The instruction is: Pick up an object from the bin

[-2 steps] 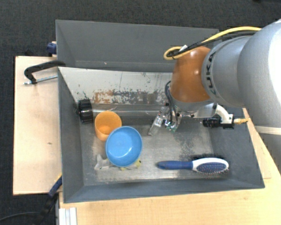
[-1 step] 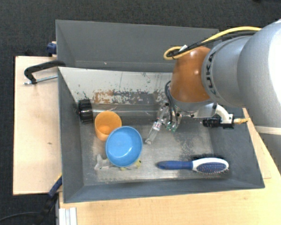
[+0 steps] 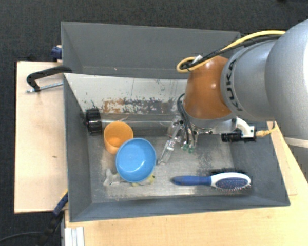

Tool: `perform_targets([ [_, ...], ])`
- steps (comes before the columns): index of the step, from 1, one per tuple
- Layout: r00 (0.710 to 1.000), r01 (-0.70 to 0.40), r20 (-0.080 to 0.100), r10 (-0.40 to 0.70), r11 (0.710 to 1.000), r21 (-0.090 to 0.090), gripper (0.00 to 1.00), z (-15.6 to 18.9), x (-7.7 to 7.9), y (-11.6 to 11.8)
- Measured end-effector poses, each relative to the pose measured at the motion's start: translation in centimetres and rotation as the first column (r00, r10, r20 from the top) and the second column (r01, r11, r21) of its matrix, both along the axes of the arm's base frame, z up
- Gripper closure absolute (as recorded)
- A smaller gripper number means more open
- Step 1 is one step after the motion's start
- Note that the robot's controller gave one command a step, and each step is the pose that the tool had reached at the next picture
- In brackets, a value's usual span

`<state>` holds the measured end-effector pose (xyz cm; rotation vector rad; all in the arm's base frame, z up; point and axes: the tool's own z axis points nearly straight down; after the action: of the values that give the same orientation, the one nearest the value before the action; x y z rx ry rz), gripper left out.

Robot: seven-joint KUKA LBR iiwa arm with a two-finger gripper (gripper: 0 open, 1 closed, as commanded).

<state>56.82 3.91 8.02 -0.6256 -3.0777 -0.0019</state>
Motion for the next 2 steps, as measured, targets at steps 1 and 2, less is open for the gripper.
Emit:
perform_targets([
  [1,0.998,-0.064,-0.003,0.064,0.998,0.000,0.00,0.4,-6.7,-4.5],
  [2,0.946,-0.324,0.007,0.324,0.946,-0.005,0.00,2.5,-6.6,-10.4],
])
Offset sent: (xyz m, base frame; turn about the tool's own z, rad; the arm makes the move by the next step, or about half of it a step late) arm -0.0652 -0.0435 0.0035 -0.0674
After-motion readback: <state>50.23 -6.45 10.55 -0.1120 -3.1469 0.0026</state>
